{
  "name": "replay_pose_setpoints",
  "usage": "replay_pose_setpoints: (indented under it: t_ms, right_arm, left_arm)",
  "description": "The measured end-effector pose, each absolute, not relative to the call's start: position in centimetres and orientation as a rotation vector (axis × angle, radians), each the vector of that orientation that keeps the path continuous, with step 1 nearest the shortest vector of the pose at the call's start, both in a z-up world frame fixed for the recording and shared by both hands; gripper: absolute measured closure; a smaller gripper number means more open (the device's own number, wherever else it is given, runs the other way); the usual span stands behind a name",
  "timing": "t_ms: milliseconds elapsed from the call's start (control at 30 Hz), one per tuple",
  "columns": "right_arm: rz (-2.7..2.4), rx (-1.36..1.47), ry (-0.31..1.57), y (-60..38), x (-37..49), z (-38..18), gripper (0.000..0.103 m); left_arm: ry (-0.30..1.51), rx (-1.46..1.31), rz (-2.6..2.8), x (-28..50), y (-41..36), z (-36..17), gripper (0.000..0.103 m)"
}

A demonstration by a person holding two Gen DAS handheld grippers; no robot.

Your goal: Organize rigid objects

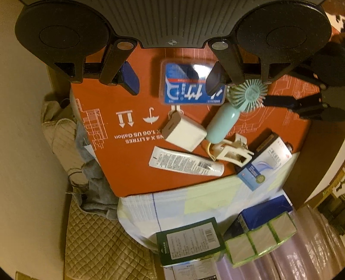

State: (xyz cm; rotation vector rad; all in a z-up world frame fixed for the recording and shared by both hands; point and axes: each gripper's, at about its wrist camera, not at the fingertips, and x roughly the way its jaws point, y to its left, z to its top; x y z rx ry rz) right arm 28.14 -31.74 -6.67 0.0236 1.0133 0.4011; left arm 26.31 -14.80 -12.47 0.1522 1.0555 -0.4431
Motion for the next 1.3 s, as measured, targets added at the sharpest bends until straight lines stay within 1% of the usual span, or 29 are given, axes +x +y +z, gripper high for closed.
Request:
replay_pose_setpoints:
  t_ms: [67,267,367,667,967,1300]
  right_arm:
    - [0.404,0.034,1.008,-31.7,28.6,-6.9,0.037]
    - [0.412,0.064,1.002,-31.2,30.1,-7.8,0.038]
    - [0.410,0.053,1.003,-30.9,30.5,-8.2,0.038]
    - [0.417,0.079,1.012,-30.7,30.4,-9.1,0.039]
    - [0.397,0.124,1.029,-30.5,29.2,-9.0,0.040]
    - [0.434,0.136,1.086,-28.9,26.0,-9.0,0.041]
  left_arm:
    - [1.042,0.164,-0.437,26.3,-15.0,-12.7,0.038]
    - [1.014,0.167,-0.428,26.6,-15.3,-13.7,0.038]
    - [1.013,0.156,-0.443,26.8,-15.4,-13.9,0.042]
    - [0.993,0.150,-0.452,25.7,-14.3,-14.0,0.042]
    - [1.001,0.137,-0.407,23.0,-10.5,-13.8,0.042]
    - [1.012,0.104,-0.341,20.6,-6.0,-13.6,0.042]
